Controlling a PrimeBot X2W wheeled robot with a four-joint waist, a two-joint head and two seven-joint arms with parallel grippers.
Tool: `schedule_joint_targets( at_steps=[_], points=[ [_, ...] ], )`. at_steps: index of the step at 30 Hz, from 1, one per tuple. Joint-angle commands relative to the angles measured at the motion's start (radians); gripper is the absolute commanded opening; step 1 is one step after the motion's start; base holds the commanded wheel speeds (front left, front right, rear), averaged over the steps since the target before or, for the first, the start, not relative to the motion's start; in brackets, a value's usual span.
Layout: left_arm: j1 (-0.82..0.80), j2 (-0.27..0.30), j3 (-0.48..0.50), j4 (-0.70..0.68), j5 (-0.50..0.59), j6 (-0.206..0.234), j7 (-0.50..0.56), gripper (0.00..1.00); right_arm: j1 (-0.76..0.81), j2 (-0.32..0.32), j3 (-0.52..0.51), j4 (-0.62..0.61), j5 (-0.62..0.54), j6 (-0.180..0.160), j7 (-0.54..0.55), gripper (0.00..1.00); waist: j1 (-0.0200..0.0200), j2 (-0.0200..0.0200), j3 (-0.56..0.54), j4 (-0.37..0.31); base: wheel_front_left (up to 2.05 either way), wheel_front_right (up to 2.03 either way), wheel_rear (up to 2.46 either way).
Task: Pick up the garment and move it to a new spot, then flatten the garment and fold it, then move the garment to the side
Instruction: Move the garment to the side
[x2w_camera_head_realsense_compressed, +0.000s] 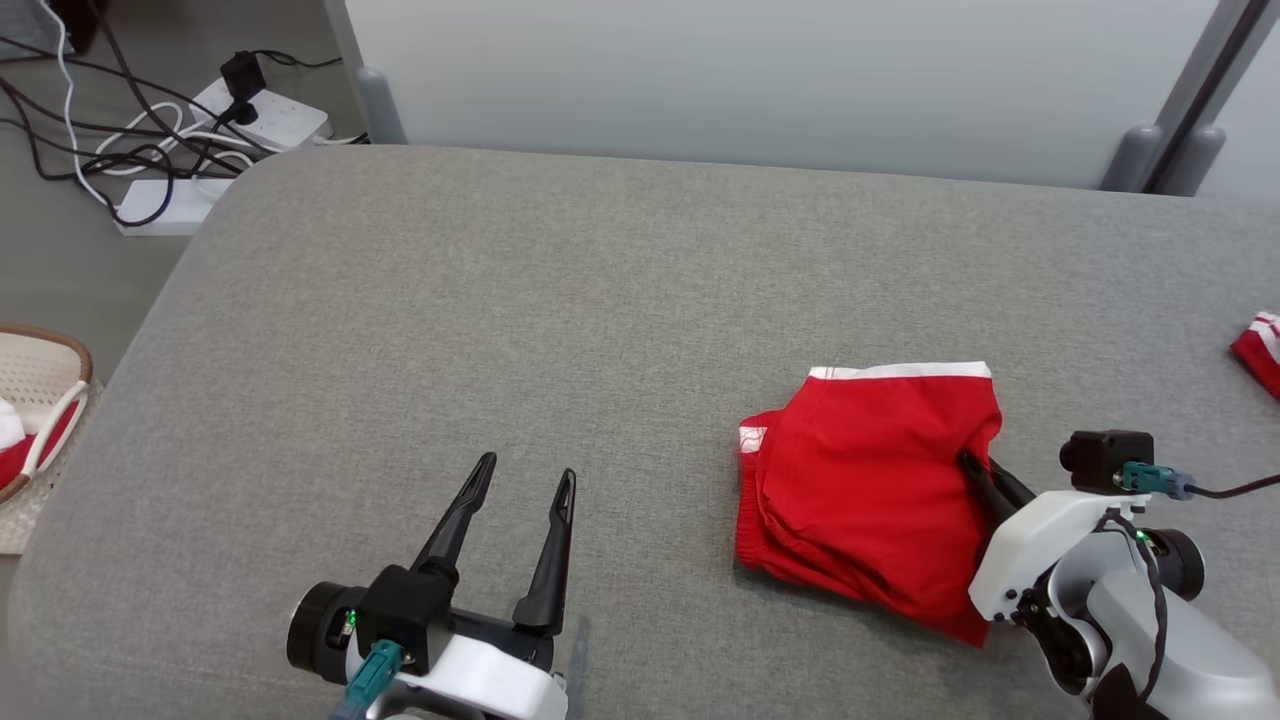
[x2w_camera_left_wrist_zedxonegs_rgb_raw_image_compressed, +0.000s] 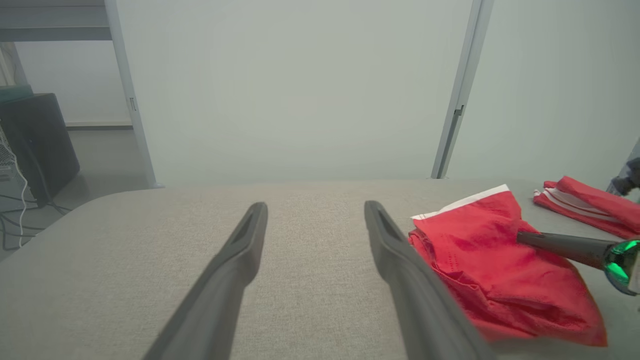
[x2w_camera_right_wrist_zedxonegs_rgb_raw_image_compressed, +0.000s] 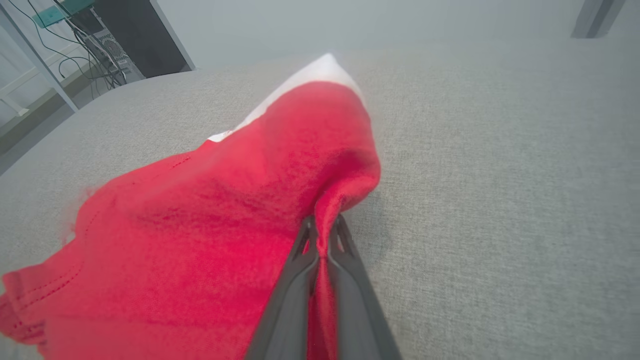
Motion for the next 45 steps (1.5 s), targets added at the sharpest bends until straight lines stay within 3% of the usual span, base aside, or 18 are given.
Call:
schedule_joint_targets(
  at_steps=[1, 11, 30, 35, 45],
  points=[
    [-0.019, 0.001, 0.035, -0.027, 0.0, 0.002, -0.01, 1.0, -0.023, -0.008, 0.019, -0.015, 0.004, 0.004, -0.02, 0.0, 0.0, 0.0, -0.005, -0.009, 0.0, 0.0, 0.0],
    [-0.054, 0.001, 0.04, -0.034, 0.012, -0.016, -0.01, 1.0, -0.042, -0.021, 0.022, -0.027, 0.033, 0.004, -0.031, 0.0, 0.0, 0.0, 0.026, -0.133, 0.0, 0.0, 0.0],
    [-0.141, 0.001, 0.046, -0.016, 0.048, -0.043, -0.01, 1.0, -0.036, 0.0, -0.084, -0.073, -0.043, 0.004, -0.031, 0.0, 0.0, 0.0, 0.067, -0.394, 0.0, 0.0, 0.0],
    [-0.15, 0.001, 0.044, -0.014, 0.051, -0.044, -0.01, 1.0, -0.033, 0.004, -0.099, -0.076, -0.055, 0.004, -0.031, 0.0, 0.0, 0.0, 0.079, -0.424, 0.0, 0.0, 0.0],
    [-0.174, 0.001, 0.029, -0.02, 0.058, -0.053, -0.01, 1.0, -0.123, -0.015, -0.159, -0.088, -0.086, 0.004, -0.032, 0.0, 0.0, 0.0, 0.132, -0.413, 0.0, 0.0, 0.0]
  ],
)
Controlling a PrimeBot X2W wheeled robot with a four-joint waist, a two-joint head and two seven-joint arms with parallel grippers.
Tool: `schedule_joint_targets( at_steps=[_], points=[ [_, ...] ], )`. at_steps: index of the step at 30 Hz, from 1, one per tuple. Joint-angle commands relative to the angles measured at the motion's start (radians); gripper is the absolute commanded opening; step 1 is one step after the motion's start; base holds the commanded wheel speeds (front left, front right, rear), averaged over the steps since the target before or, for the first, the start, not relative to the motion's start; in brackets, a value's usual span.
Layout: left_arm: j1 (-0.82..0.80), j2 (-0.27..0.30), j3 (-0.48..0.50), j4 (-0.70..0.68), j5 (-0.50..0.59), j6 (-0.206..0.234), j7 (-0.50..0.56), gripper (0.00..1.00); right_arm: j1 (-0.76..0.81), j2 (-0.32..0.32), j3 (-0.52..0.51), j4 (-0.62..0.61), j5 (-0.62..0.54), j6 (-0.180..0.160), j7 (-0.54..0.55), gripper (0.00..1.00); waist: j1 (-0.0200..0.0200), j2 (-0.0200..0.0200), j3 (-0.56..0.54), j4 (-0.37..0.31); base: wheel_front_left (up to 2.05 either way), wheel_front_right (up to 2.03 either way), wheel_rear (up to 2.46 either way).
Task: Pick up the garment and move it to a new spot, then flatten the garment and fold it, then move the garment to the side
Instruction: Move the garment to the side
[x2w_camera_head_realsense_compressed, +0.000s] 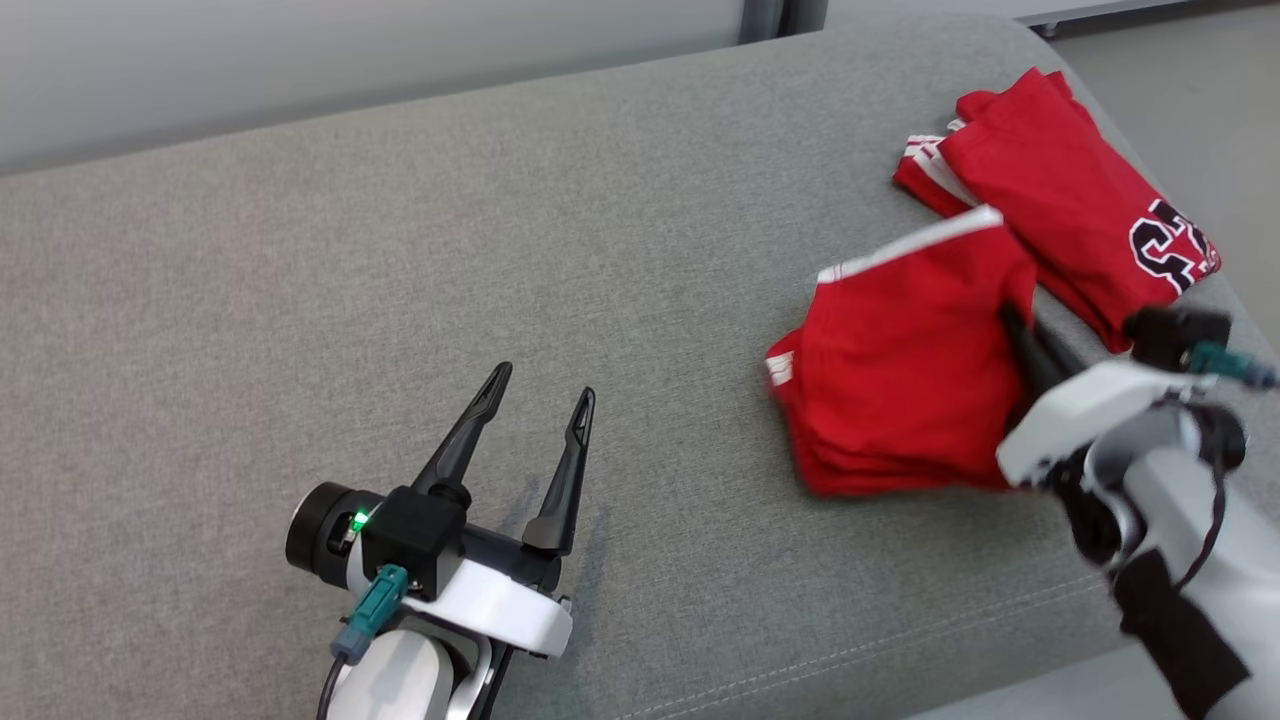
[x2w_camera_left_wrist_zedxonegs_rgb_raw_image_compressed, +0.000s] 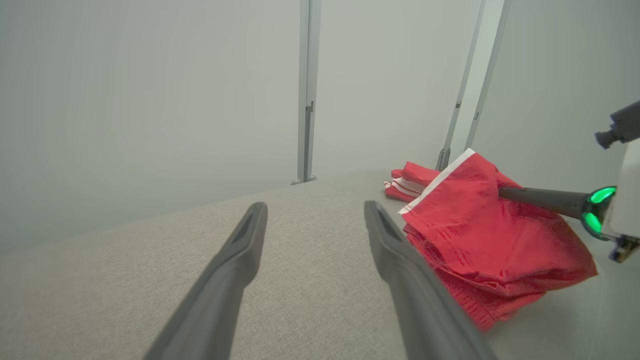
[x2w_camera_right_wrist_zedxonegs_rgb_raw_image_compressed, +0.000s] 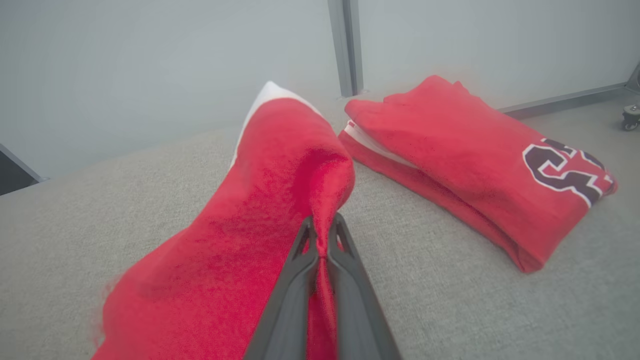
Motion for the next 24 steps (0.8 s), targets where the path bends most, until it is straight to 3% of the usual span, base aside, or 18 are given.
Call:
schedule_joint_targets(
  at_steps=[1, 9, 24],
  points=[
    [-0.045, 0.002, 0.029, -0.027, 0.012, -0.004, -0.01, 1.0, -0.038, -0.015, 0.0, -0.031, -0.011, 0.004, -0.014, 0.0, 0.0, 0.0, 0.014, 0.01, 0.0, 0.0, 0.0],
    [-0.078, 0.002, 0.033, -0.03, 0.036, -0.021, -0.01, 1.0, -0.224, -0.058, -0.063, -0.027, -0.062, 0.004, -0.014, 0.0, 0.0, 0.0, 0.098, 0.065, 0.0, 0.0, 0.0],
    [-0.167, 0.007, 0.041, -0.037, 0.075, -0.053, -0.01, 1.0, -0.575, -0.152, -0.151, 0.105, -0.09, 0.004, -0.014, 0.0, 0.0, 0.0, 0.304, 0.17, 0.0, 0.0, 0.0]
  ],
)
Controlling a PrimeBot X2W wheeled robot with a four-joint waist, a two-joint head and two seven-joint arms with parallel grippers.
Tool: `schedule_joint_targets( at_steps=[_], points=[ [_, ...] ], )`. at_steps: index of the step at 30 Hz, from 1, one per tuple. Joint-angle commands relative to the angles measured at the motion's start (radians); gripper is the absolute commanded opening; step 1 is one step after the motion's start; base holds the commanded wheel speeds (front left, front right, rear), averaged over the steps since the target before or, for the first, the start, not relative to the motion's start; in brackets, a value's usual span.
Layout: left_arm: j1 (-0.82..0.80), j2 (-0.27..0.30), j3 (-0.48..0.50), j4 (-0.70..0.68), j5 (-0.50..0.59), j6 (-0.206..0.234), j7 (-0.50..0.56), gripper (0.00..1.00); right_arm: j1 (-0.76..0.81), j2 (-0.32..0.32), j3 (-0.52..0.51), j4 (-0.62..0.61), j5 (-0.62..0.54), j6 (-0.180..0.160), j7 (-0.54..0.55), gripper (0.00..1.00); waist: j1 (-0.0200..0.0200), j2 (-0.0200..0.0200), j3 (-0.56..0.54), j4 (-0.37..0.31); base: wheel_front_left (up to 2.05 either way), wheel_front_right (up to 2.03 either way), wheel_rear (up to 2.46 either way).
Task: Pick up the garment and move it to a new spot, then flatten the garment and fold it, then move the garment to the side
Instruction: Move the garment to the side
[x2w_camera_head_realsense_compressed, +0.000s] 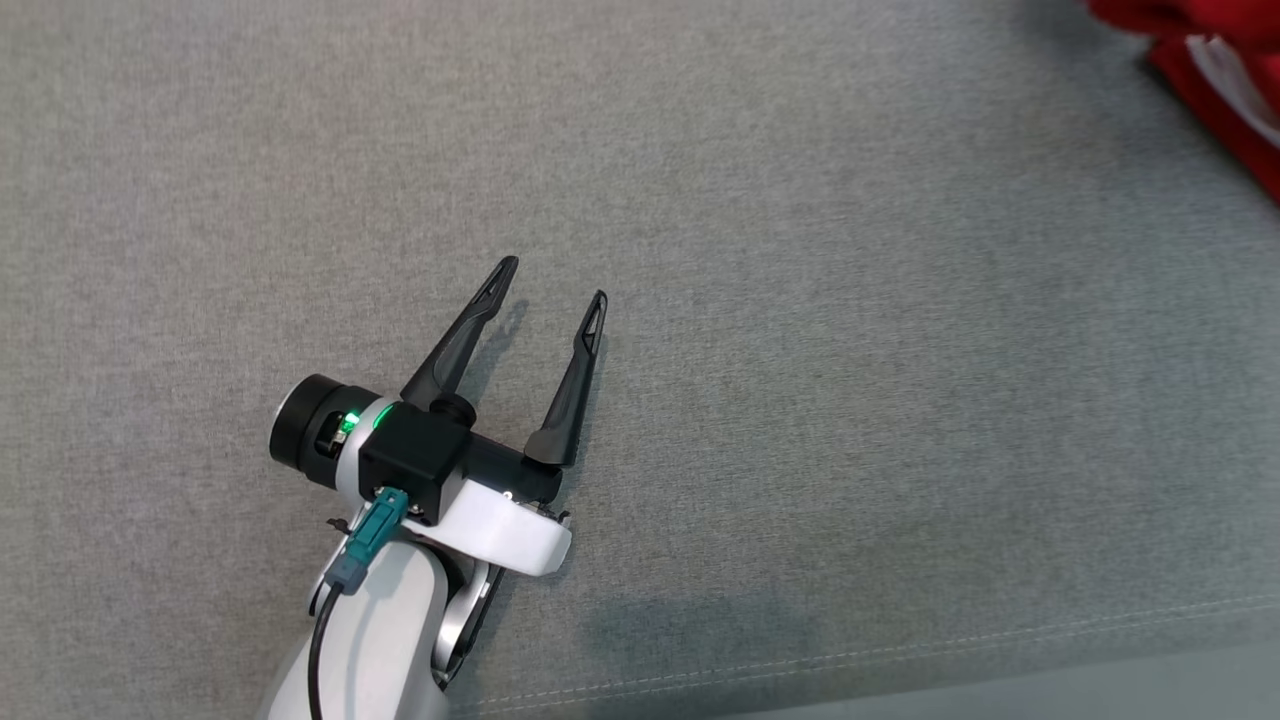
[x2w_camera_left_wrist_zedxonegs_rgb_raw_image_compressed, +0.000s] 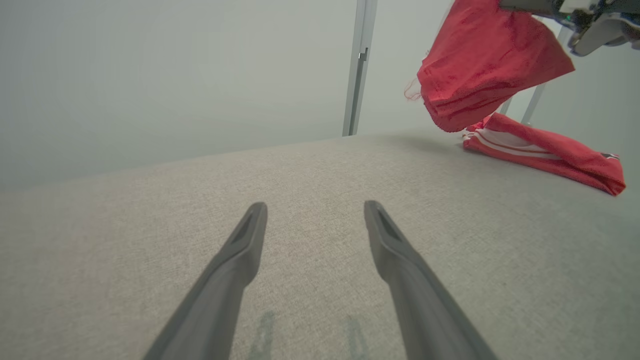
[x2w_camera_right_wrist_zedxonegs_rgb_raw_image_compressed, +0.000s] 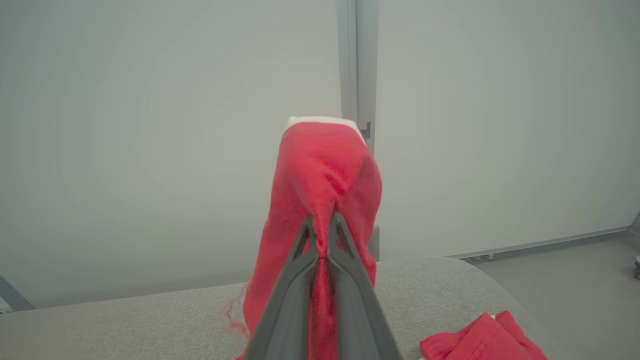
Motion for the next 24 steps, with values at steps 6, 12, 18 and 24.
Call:
schedule_joint_targets(
  at_steps=[6, 12, 18, 24],
  points=[
    [-0.05, 0.01, 0.027, -0.014, 0.029, -0.012, -0.01, 1.0, -0.023, -0.04, -0.09, 0.047, 0.004, 0.004, -0.013, 0.0, 0.0, 0.0, 0.074, 0.008, 0.0, 0.0, 0.0],
    [-0.05, 0.025, 0.024, -0.003, 0.038, -0.018, -0.01, 1.0, 0.064, -0.059, -0.21, 0.068, -0.045, 0.004, -0.013, 0.0, 0.0, 0.0, 0.076, -0.043, 0.0, 0.0, 0.0],
    [-0.048, 0.036, 0.021, 0.0, 0.039, -0.021, -0.01, 1.0, 0.172, -0.054, -0.371, 0.098, -0.137, 0.004, -0.013, 0.0, 0.0, 0.0, 0.072, -0.076, 0.0, 0.0, 0.0],
    [-0.046, 0.043, 0.014, -0.002, 0.044, -0.02, -0.01, 1.0, 0.232, -0.018, -0.512, 0.113, -0.246, 0.004, -0.013, 0.0, 0.0, 0.0, 0.085, -0.087, 0.0, 0.0, 0.0]
  ],
)
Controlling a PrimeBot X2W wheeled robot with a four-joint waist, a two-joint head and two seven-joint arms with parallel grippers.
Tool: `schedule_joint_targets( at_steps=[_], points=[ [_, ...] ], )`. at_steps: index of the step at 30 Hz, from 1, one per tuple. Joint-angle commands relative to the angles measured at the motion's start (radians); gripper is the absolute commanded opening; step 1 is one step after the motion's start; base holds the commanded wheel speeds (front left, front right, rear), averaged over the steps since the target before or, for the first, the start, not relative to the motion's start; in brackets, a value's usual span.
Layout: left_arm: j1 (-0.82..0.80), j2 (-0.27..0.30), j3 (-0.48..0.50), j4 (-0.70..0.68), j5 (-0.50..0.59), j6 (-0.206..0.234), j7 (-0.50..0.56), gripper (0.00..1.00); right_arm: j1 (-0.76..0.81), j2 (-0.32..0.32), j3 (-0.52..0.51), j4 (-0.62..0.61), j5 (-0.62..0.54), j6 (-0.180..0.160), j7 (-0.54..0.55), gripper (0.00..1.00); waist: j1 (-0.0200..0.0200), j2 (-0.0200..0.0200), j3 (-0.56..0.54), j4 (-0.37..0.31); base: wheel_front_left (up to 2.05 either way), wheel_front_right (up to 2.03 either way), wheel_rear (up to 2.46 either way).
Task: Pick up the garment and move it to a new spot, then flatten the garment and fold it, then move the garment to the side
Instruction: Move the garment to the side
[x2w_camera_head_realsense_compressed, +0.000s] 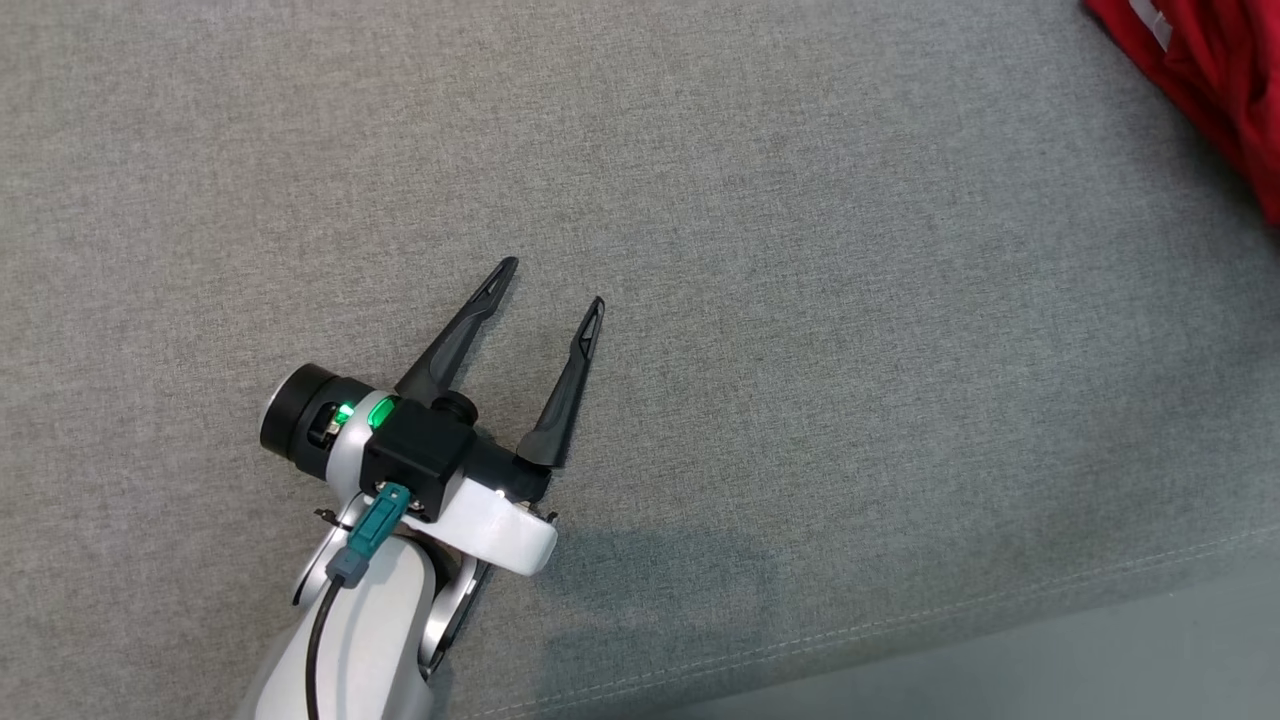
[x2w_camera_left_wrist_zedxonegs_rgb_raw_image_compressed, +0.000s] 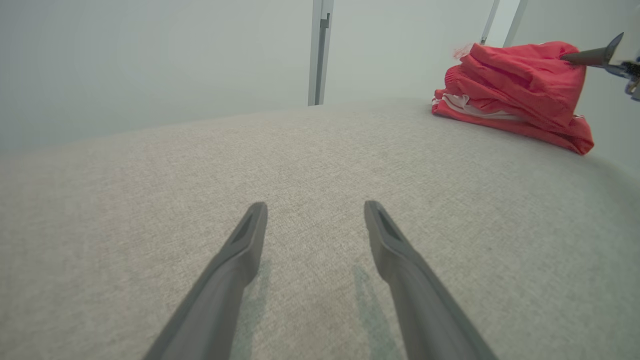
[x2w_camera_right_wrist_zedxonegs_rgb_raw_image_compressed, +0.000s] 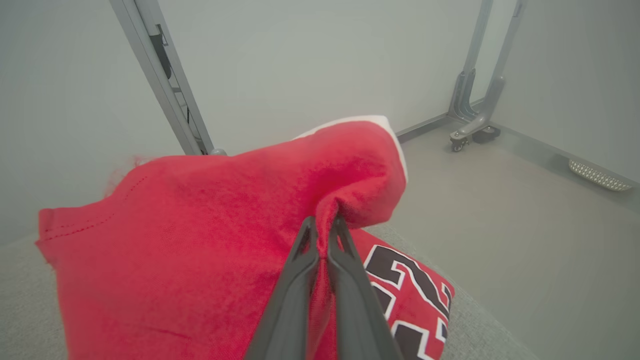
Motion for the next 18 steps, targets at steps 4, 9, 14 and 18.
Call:
schedule_joint_targets(
  at_steps=[4, 9, 14, 18],
  points=[
    [-0.025, 0.01, 0.019, -0.025, 0.005, -0.004, -0.01, 1.0, 0.039, -0.001, -0.095, 0.013, -0.087, 0.004, -0.012, 0.0, 0.0, 0.0, 0.01, 0.007, 0.0, 0.0, 0.0],
    [-0.029, 0.006, 0.018, -0.031, -0.002, 0.001, -0.01, 1.0, 0.049, 0.004, -0.218, 0.011, -0.216, 0.004, -0.012, 0.0, 0.0, 0.0, 0.012, 0.02, 0.0, 0.0, 0.0],
    [-0.021, 0.006, 0.019, -0.036, -0.006, 0.004, -0.01, 1.0, 0.059, 0.037, -0.348, -0.022, -0.353, 0.004, -0.012, 0.0, 0.0, 0.0, 0.011, 0.029, 0.0, 0.0, 0.0],
    [-0.019, 0.008, 0.018, -0.037, -0.005, 0.006, -0.01, 1.0, 0.07, 0.069, -0.456, -0.035, -0.453, 0.004, -0.012, 0.31, 0.0, 0.0, 0.014, 0.032, 0.0, 0.0, 0.0]
  ],
)
